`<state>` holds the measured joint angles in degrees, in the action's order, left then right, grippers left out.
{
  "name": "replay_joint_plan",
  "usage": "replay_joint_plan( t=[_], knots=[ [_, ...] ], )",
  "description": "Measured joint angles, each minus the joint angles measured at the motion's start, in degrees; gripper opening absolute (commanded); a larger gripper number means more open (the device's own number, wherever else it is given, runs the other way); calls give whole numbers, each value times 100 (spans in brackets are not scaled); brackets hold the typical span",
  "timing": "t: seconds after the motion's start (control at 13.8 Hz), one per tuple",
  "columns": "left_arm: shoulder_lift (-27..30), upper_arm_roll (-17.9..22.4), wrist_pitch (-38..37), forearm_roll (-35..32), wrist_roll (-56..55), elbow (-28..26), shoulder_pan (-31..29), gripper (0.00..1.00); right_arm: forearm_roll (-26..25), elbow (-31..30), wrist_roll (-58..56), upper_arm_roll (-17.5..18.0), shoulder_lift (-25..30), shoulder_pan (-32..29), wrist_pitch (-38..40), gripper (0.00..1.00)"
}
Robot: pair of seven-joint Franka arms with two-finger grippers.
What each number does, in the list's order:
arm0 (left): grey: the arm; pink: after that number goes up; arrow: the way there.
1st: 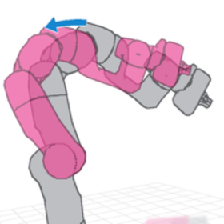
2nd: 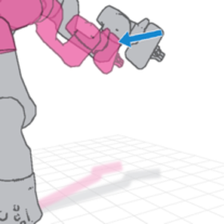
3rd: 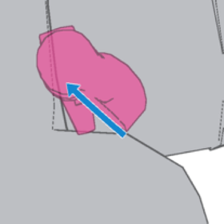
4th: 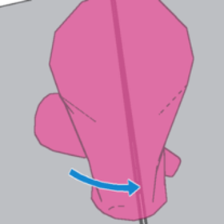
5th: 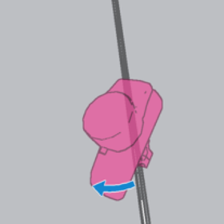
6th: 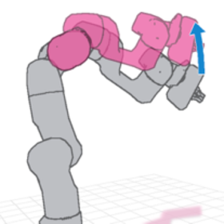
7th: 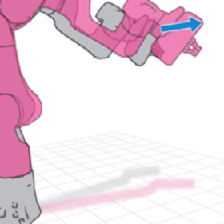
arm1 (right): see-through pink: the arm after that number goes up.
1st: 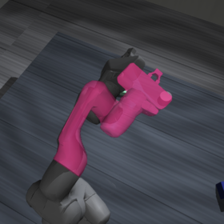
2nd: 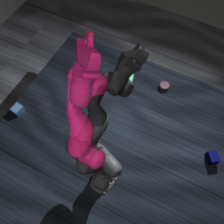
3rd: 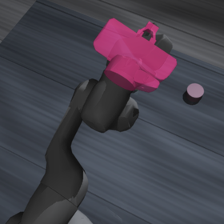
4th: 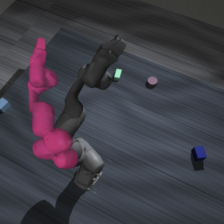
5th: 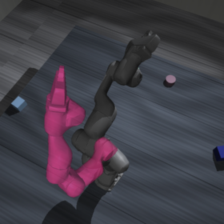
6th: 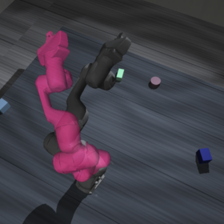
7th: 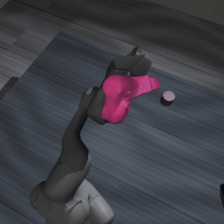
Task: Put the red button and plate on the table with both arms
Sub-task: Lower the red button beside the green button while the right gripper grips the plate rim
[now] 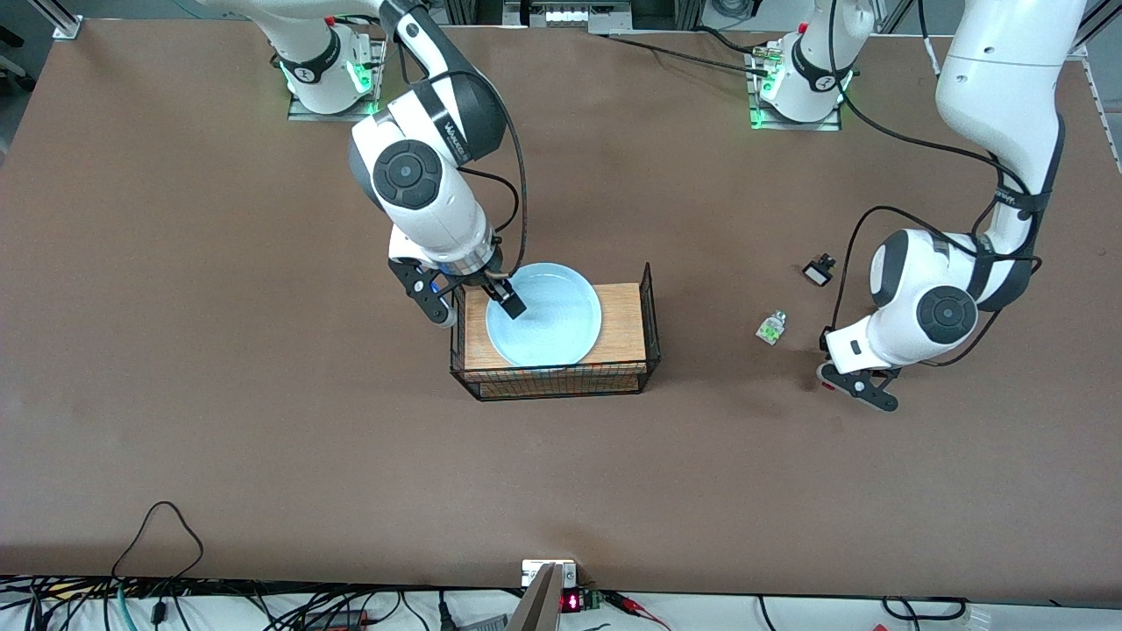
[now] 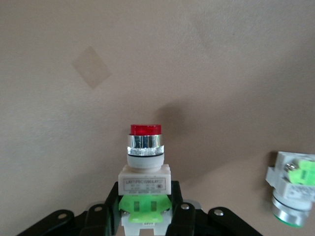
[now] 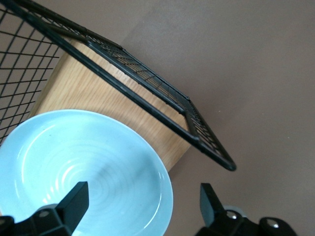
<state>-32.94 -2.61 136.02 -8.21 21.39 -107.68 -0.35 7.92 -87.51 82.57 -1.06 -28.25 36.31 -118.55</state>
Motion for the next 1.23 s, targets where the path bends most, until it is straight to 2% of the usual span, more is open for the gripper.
replay_joint_plan(
  t=[0.07,0.14,0.22,0.29,0.51,0.65,0.94,1.23],
  knots=[
    [-37,-3,136,0,1,-65,0,33,0,1,26,-2,-12,0,-2,100],
    [-62,-4,237,0,1,-109,-2,63,0,1,45,-8,-17,-1,-2,100],
    [-70,-4,289,0,1,-141,-4,85,0,2,55,-13,-27,-1,-2,99],
    [-69,-5,307,0,3,-152,-5,100,0,2,61,-14,-48,-1,-3,98],
    [19,-16,263,0,3,-124,-6,100,0,3,75,-14,-113,10,-156,96],
    [242,-57,-220,0,3,27,-5,100,0,4,81,-14,-137,10,-190,96],
    [838,-272,-2044,0,-26,817,-2,100,0,6,84,-14,-198,10,-217,95],
    [1096,-291,-4170,328,-284,2142,-6,100,0,8,85,-14,-243,14,-297,82]
  ],
)
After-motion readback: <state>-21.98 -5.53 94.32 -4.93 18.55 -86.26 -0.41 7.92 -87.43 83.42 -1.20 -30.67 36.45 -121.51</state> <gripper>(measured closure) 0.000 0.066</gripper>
